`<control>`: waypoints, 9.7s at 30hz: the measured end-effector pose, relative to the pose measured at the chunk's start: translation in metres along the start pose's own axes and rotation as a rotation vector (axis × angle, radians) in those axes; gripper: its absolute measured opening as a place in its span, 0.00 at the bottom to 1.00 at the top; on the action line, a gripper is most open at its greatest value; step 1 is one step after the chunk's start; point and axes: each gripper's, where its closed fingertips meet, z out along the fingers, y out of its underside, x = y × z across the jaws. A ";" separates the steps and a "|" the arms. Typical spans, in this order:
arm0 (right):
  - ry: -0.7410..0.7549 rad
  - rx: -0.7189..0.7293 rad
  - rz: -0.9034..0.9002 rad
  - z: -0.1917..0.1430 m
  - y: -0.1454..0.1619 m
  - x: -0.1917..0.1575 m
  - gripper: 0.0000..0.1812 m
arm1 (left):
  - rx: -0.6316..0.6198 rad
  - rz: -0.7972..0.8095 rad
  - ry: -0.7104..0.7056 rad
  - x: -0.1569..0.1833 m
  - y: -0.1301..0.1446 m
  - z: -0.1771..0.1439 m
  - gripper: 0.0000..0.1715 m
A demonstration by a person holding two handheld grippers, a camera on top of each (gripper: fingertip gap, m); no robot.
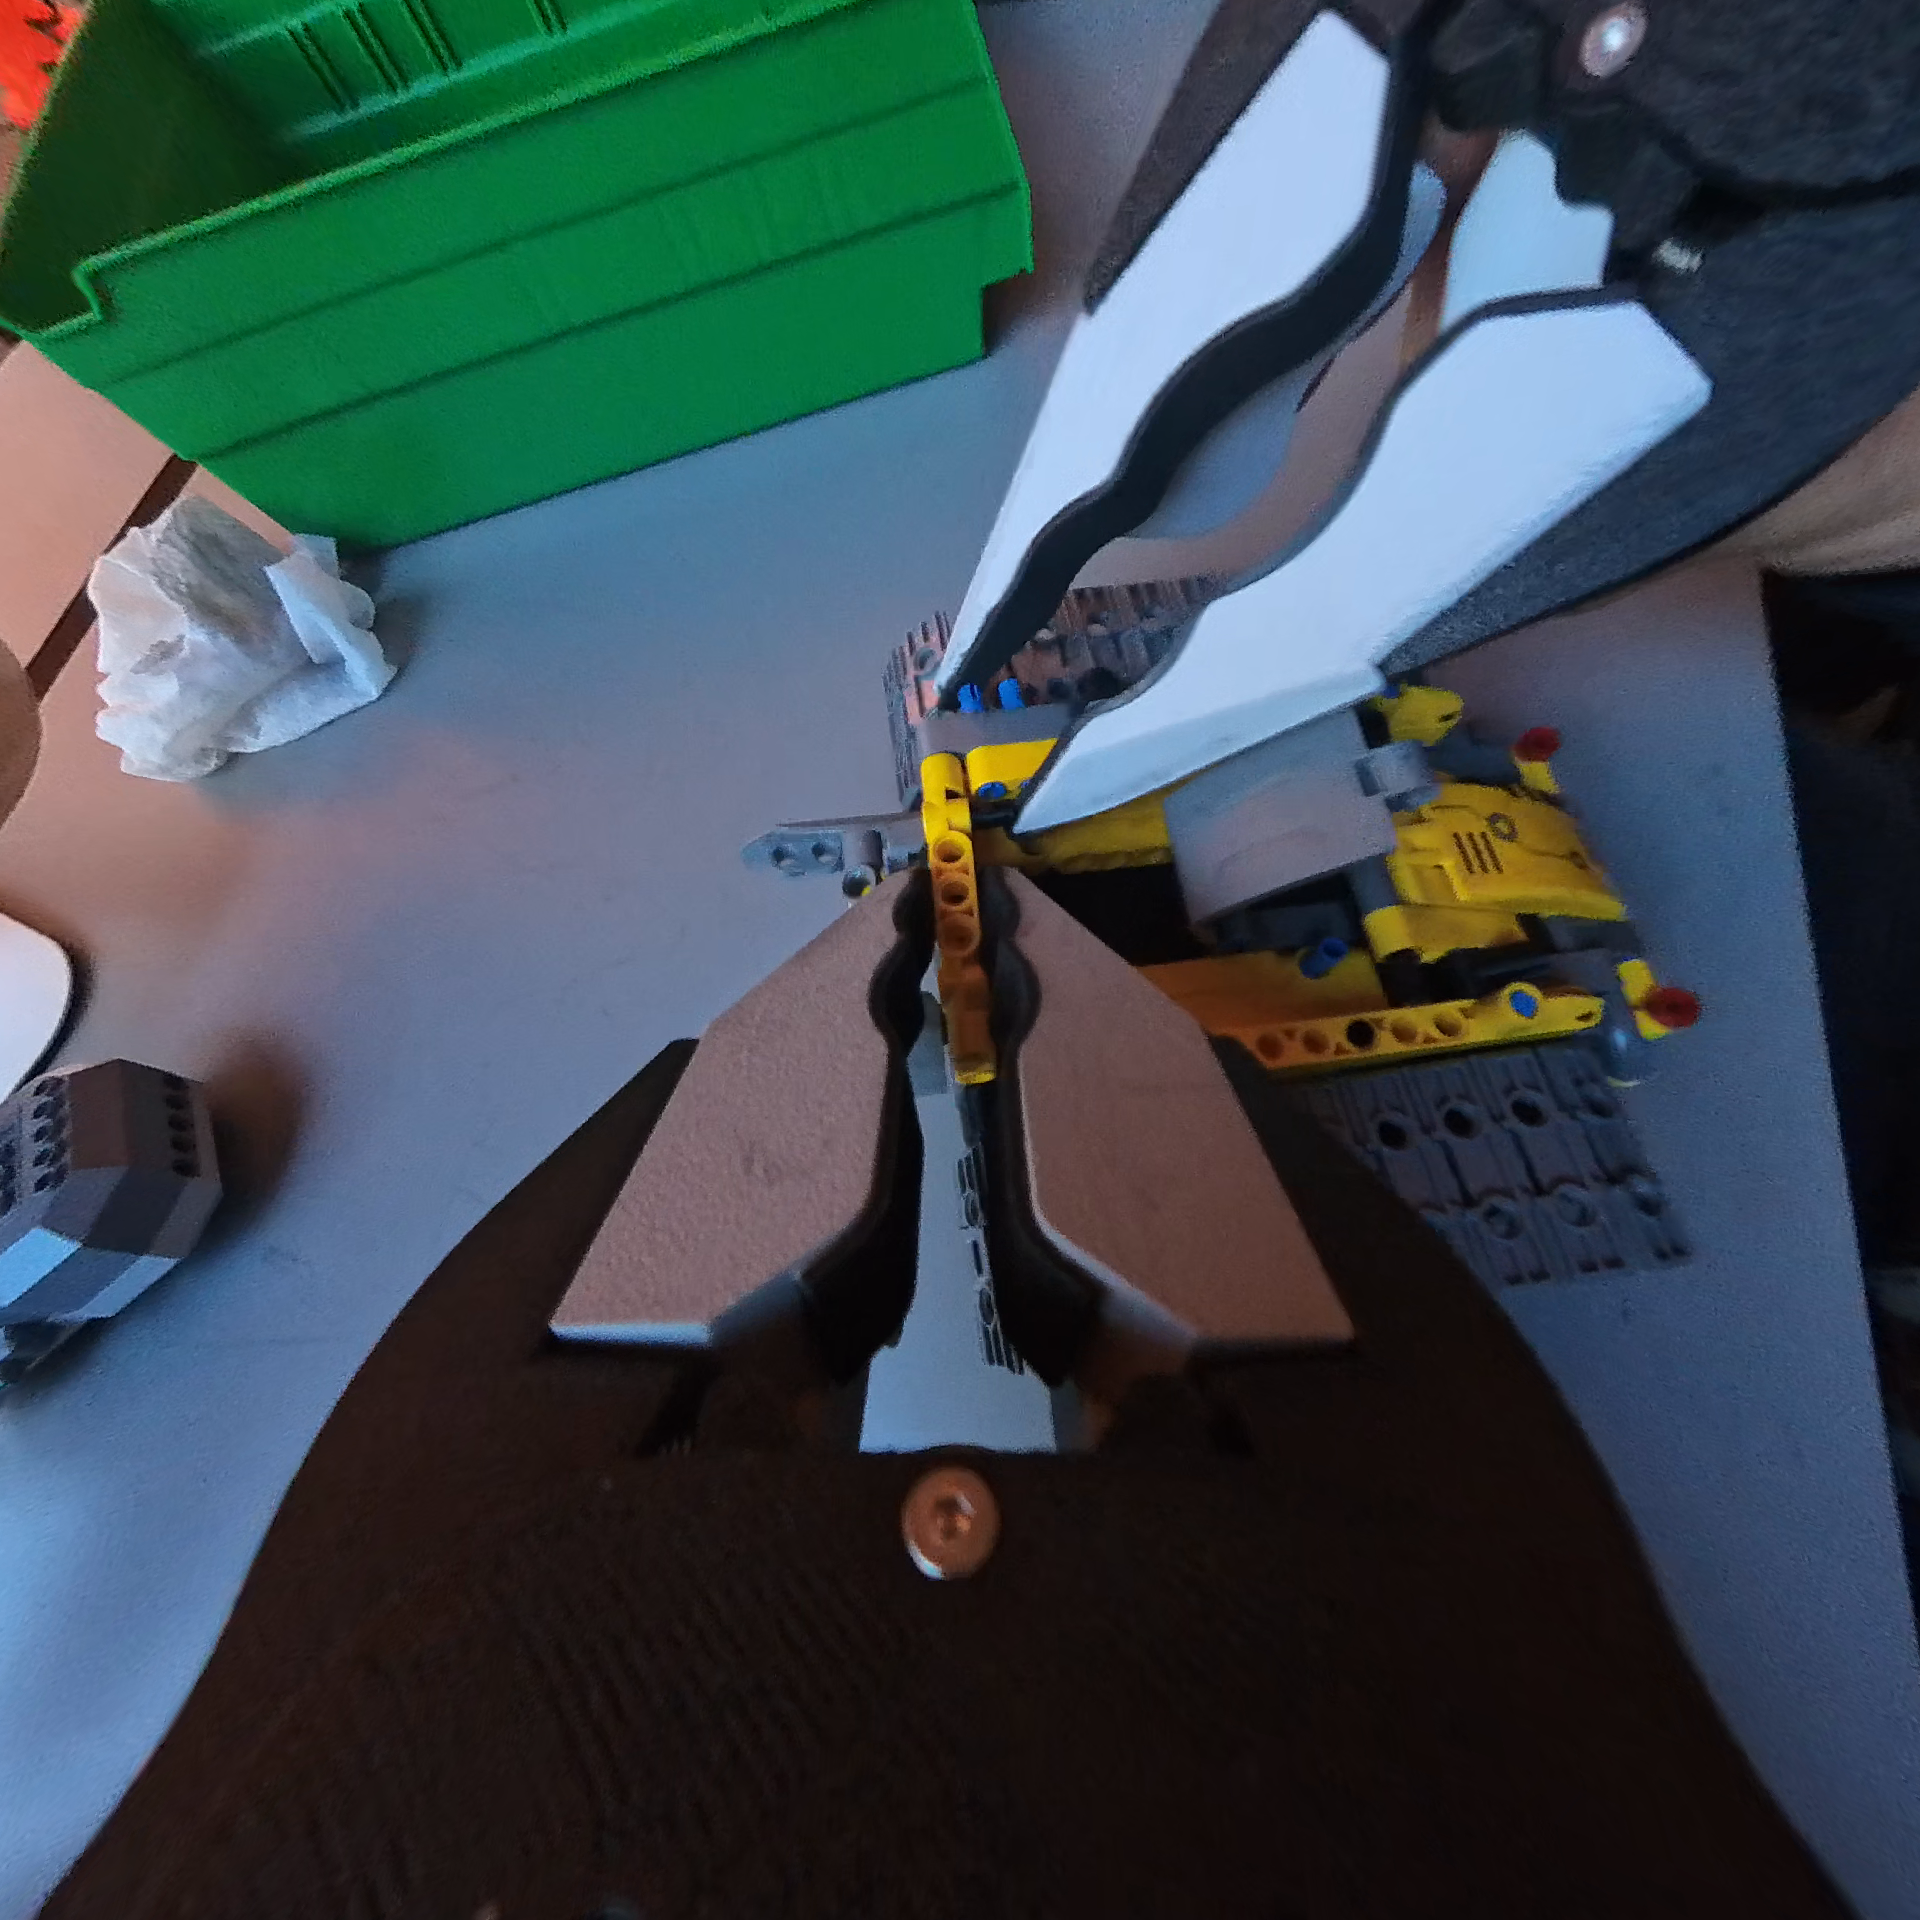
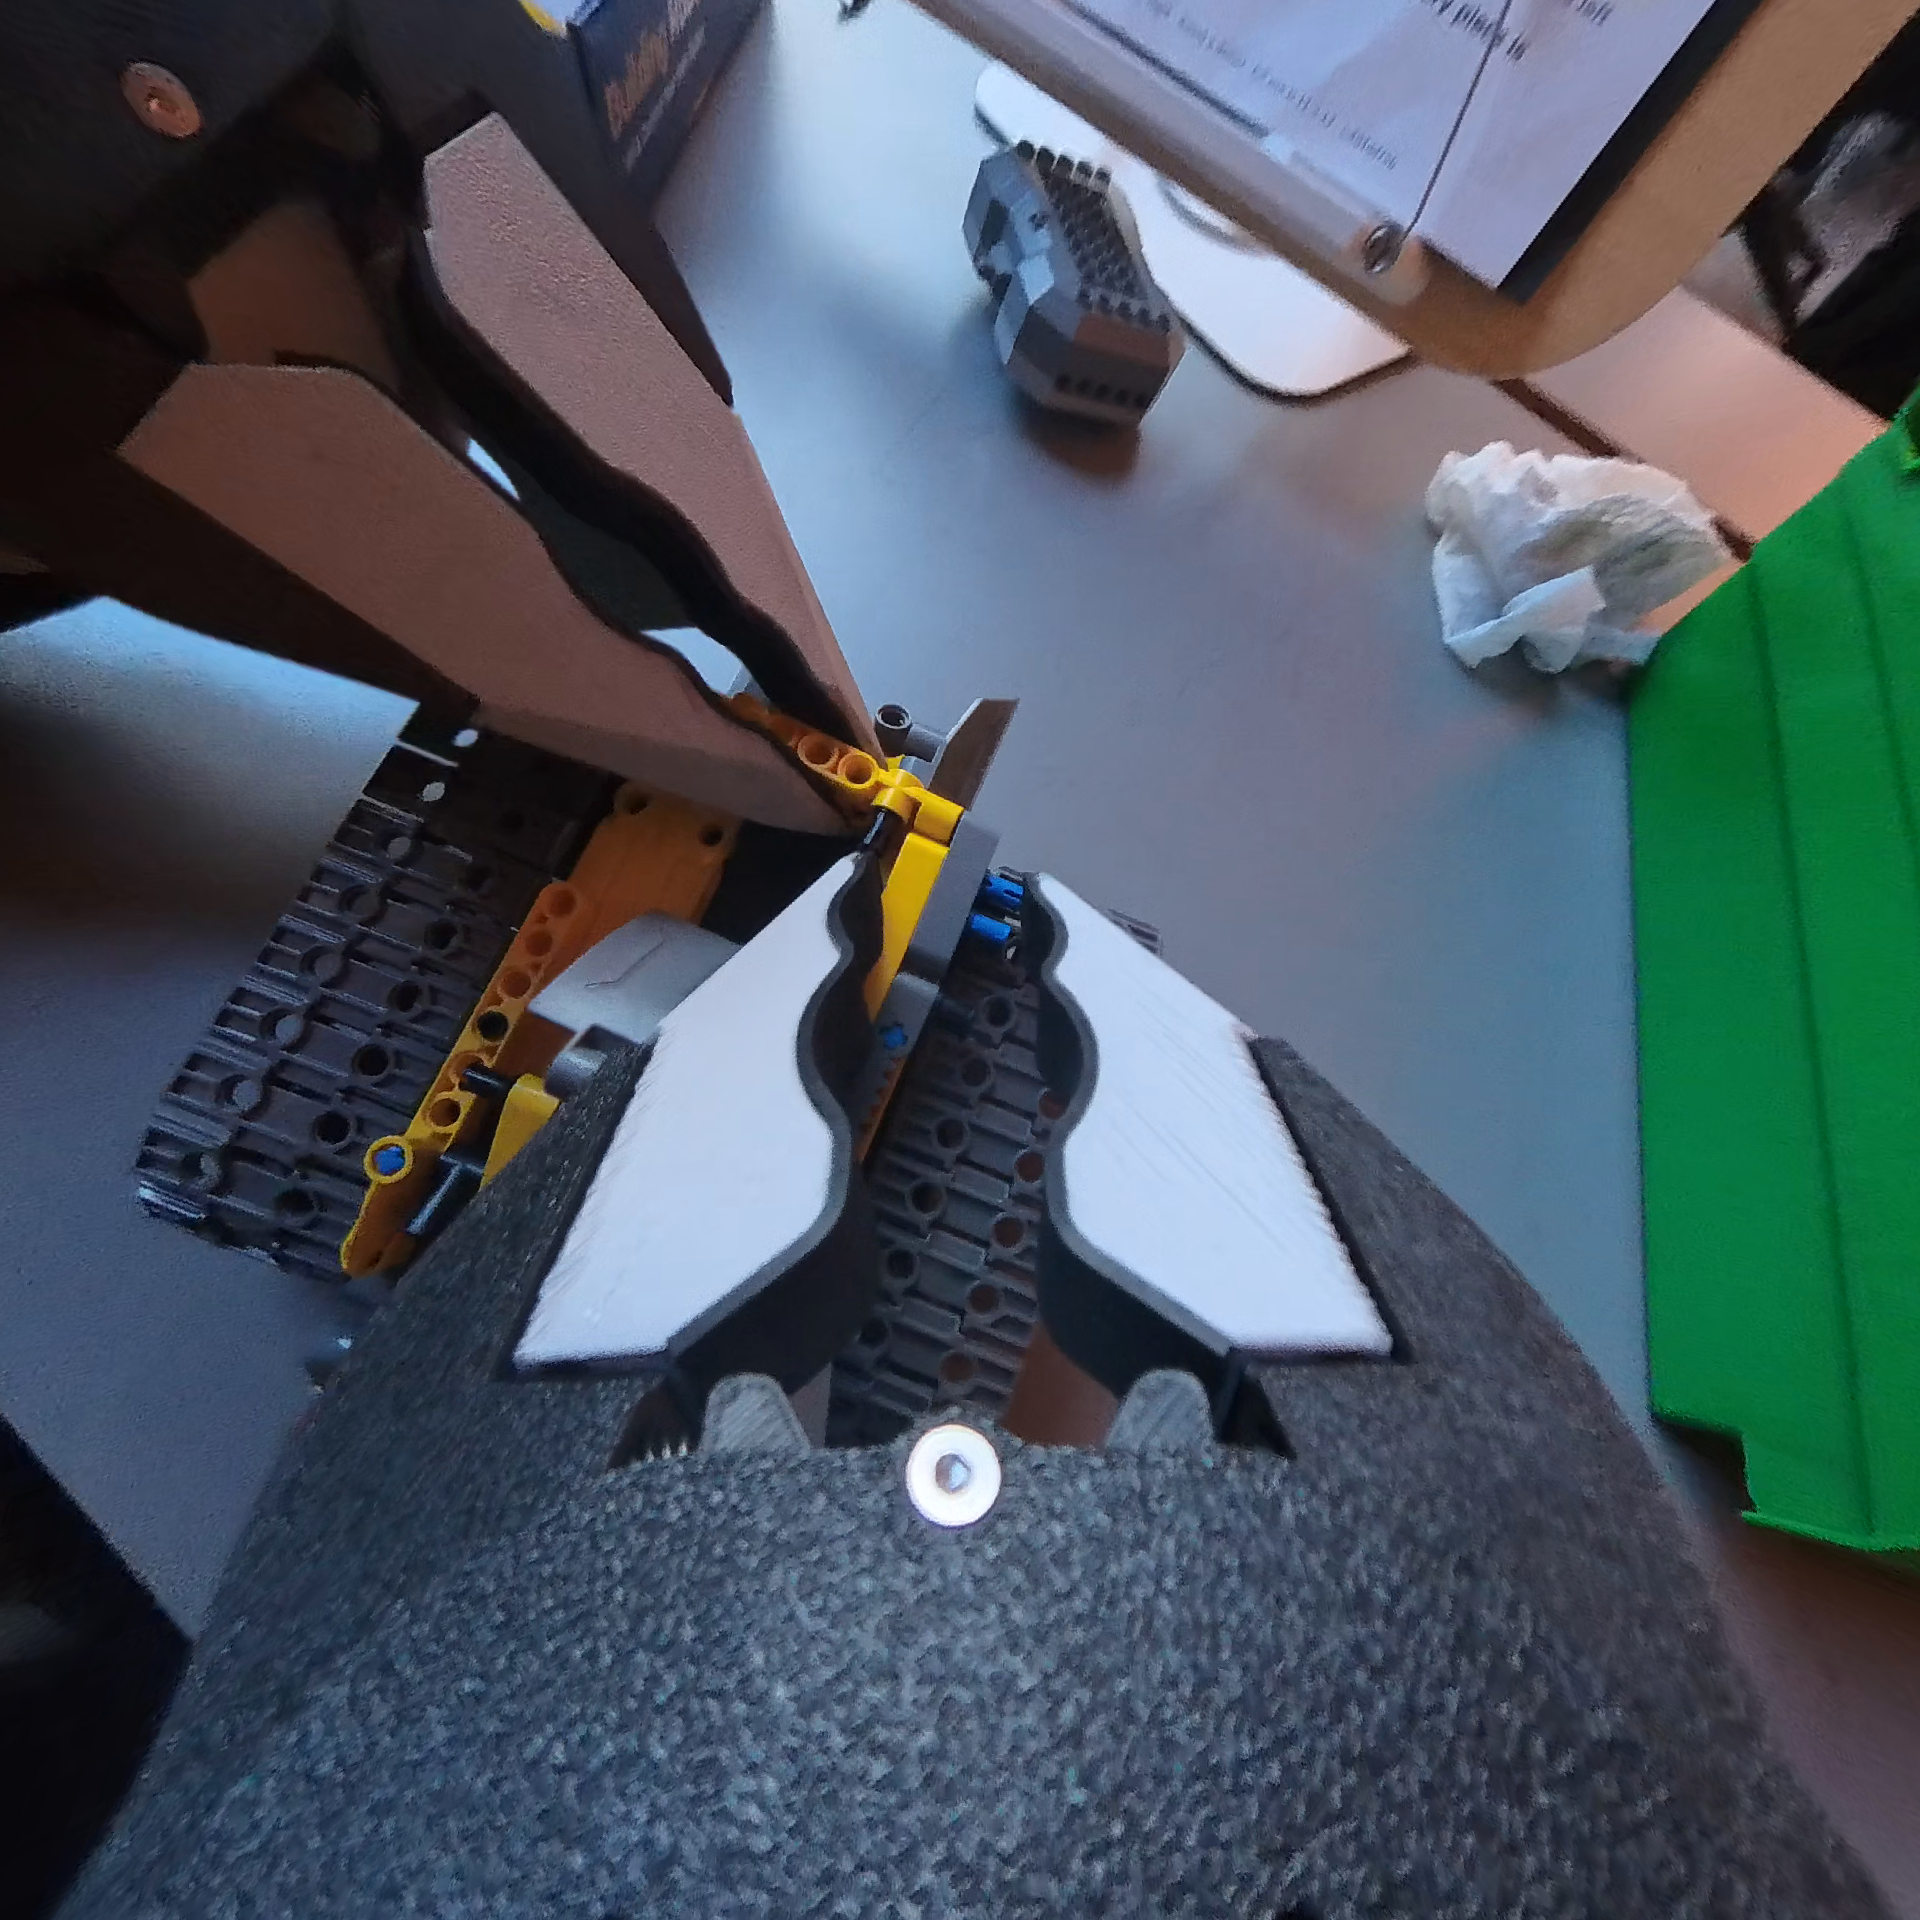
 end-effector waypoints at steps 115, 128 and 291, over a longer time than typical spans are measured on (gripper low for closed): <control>-0.119 0.055 0.137 -0.052 0.052 -0.046 0.14 | 0.104 -0.171 0.105 -0.012 0.014 0.007 0.06; -0.143 0.088 0.106 -0.055 0.053 -0.048 0.13 | 0.107 -0.167 0.125 -0.009 0.013 0.007 0.06; -0.928 -0.235 -0.330 -0.026 0.016 -0.081 0.02 | 0.147 0.373 -0.084 0.065 0.026 -0.038 0.01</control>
